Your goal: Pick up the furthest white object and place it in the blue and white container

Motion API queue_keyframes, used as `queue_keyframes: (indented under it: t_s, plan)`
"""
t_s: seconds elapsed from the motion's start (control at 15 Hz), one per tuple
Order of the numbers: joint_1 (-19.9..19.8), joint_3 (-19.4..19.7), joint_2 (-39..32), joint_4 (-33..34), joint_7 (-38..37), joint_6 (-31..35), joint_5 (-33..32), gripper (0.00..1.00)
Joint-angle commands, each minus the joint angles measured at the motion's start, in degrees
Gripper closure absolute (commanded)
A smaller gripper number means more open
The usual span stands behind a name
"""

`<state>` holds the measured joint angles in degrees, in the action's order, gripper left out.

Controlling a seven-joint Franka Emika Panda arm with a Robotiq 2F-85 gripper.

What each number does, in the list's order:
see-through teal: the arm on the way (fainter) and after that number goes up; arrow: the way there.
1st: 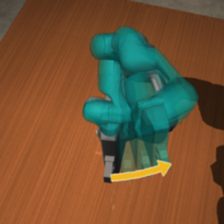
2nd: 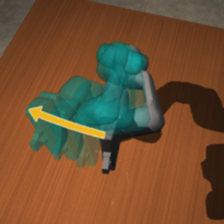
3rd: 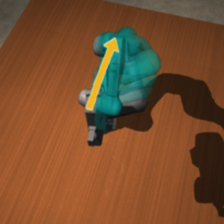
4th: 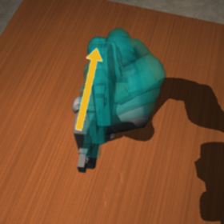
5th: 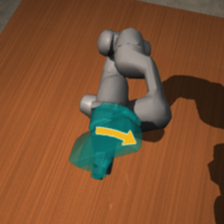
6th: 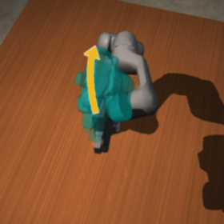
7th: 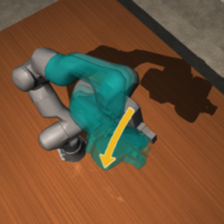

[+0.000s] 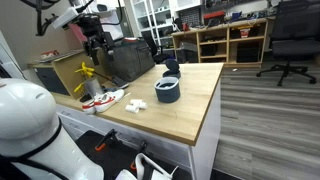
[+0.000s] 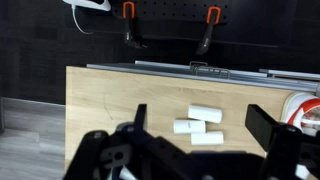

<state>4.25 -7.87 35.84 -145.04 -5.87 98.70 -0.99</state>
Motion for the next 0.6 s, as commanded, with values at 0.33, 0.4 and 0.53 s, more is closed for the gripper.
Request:
queue_keyframes:
  t_s: [0.33, 0.4, 0.53]
  plan:
    - [-0.4, 0.8, -6.3, 2.9, -0.5, 3.3, -0.1, 0.0]
    - [-0.6, 1.0, -7.9, 3.3, -0.7, 4.9, 0.2, 0.0]
    - [-0.8, 1.6, -11.5, 4.2, -0.7, 8.4, 0.4, 0.0]
